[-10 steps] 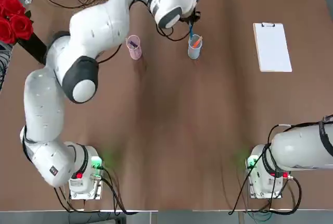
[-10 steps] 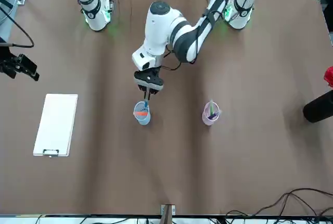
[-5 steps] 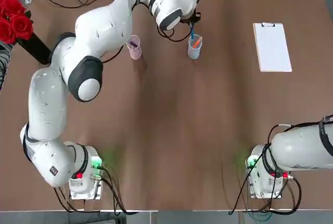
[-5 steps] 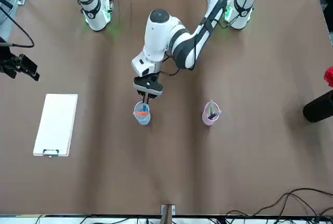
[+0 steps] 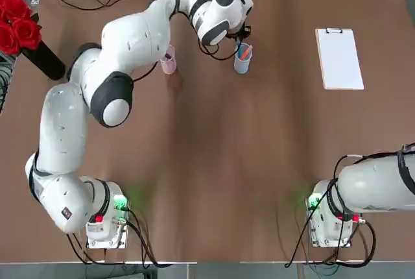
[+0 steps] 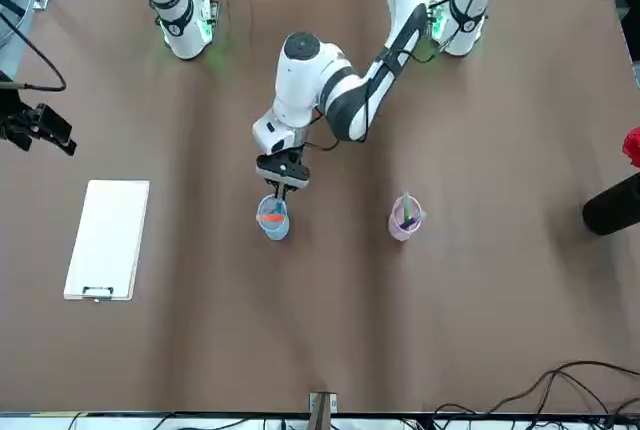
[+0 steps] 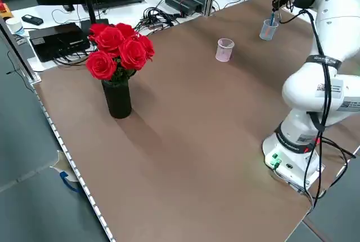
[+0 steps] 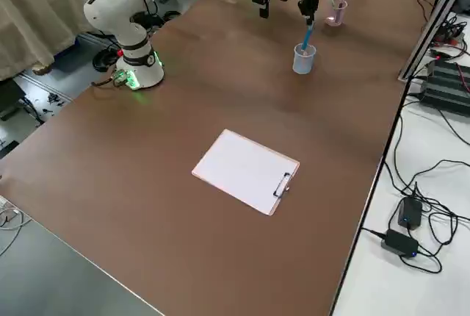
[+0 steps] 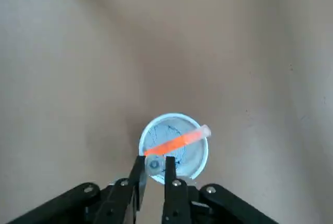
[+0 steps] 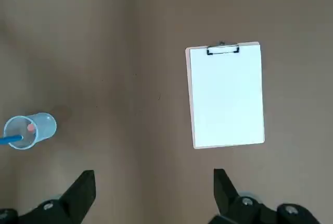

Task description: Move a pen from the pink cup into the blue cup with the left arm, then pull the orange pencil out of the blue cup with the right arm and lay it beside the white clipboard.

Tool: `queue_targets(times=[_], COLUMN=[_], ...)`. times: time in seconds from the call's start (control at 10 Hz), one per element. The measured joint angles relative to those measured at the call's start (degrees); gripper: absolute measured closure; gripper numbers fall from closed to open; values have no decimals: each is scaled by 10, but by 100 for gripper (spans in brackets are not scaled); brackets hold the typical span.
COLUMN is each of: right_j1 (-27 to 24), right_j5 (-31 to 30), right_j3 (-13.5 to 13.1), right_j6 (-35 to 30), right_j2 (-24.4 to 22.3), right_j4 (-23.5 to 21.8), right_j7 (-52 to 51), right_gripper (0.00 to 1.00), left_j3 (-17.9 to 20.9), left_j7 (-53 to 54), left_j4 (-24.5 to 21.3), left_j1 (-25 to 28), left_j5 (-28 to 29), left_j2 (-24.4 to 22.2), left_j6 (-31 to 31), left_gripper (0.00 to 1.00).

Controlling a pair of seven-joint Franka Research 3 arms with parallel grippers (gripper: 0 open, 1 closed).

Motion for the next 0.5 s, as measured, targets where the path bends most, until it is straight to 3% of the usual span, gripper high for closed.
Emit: queue_targets(times=[0.3,0.5], right_j1=[0,0], right_j5=[0,0], right_j3=[0,0], right_j6=[0,0], right_j2=[0,0], right_j4=[0,0], right_j7=[0,0], right_gripper=[0,0], left_j3=[0,1], left_j7=[0,0], left_j4=[3,15], left_j1=[1,6], left_j5=[0,0], left_j2=[1,-1], left_j6=[1,1], left_gripper=[25,0])
